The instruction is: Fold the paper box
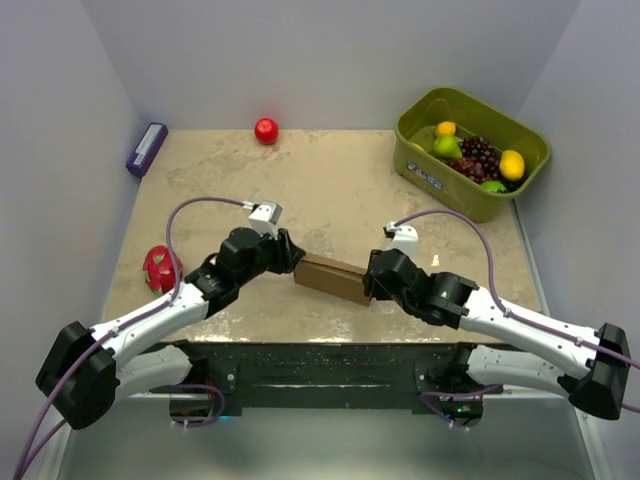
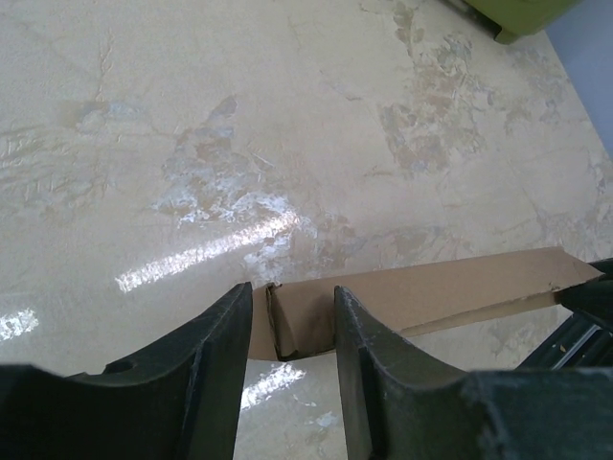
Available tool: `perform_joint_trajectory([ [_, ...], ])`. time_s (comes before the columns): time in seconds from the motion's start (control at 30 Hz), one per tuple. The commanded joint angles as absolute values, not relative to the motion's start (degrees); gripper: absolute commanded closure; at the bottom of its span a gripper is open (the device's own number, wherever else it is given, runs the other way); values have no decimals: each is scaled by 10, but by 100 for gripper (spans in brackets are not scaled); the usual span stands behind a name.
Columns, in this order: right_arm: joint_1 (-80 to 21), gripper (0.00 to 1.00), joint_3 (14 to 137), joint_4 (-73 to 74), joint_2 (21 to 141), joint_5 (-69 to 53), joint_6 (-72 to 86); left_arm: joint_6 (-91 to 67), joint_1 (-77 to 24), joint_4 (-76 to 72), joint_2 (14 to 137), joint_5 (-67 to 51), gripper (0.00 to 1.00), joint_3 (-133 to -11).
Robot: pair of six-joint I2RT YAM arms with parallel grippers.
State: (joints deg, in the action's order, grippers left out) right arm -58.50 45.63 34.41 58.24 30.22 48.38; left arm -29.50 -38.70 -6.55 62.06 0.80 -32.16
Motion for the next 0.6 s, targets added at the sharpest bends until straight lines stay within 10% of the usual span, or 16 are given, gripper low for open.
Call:
perform_joint_trajectory([
  [0.0,-589,57,432,419,569,242,483,-295,-385,-51,628,5,58,-302],
  [0.27,-589,30,427,409,519,216,480,-292,-381,-62,643,4,60,-296],
  [0.57,-549,22,430,361,456,200,500,-278,-379,-81,647,-9,61,-278],
])
